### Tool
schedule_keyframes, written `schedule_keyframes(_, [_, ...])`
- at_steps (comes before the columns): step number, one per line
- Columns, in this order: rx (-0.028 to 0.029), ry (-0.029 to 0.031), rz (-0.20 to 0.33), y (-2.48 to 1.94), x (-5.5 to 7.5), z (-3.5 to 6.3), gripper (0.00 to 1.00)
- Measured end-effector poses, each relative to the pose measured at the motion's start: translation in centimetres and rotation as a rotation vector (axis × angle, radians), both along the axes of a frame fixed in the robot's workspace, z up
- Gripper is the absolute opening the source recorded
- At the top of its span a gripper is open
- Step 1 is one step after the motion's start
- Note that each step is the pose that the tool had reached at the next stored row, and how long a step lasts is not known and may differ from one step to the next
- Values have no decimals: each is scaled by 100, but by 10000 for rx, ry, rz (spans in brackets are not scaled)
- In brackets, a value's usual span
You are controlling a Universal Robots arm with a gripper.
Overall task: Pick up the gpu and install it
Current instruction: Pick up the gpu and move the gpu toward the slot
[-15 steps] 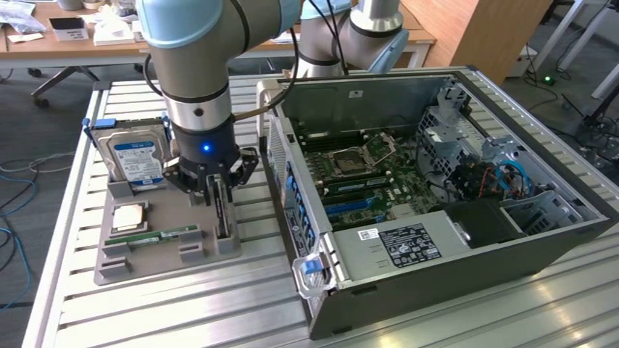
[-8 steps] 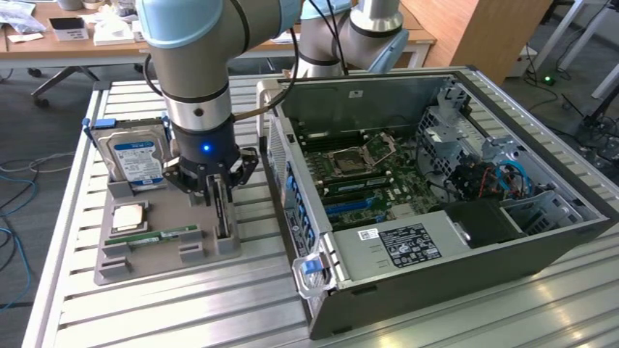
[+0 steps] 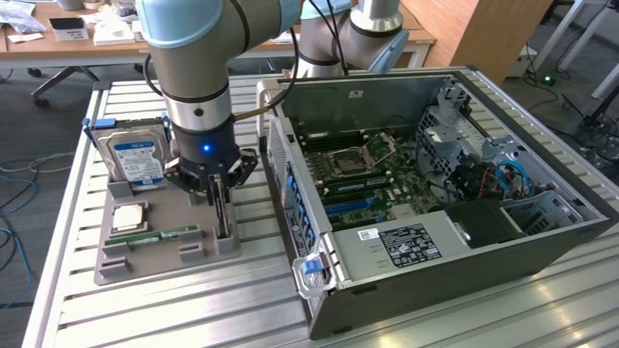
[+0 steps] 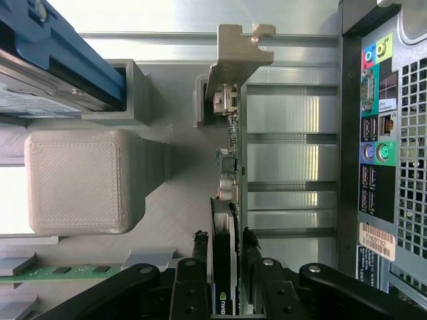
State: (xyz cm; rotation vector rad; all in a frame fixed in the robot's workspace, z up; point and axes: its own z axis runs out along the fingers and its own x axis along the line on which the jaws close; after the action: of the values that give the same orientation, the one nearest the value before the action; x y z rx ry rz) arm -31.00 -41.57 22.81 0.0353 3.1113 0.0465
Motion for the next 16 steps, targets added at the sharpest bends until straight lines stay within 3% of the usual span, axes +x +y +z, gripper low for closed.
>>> schedule_keyframes(16, [5,2,0,-2,3,0,33])
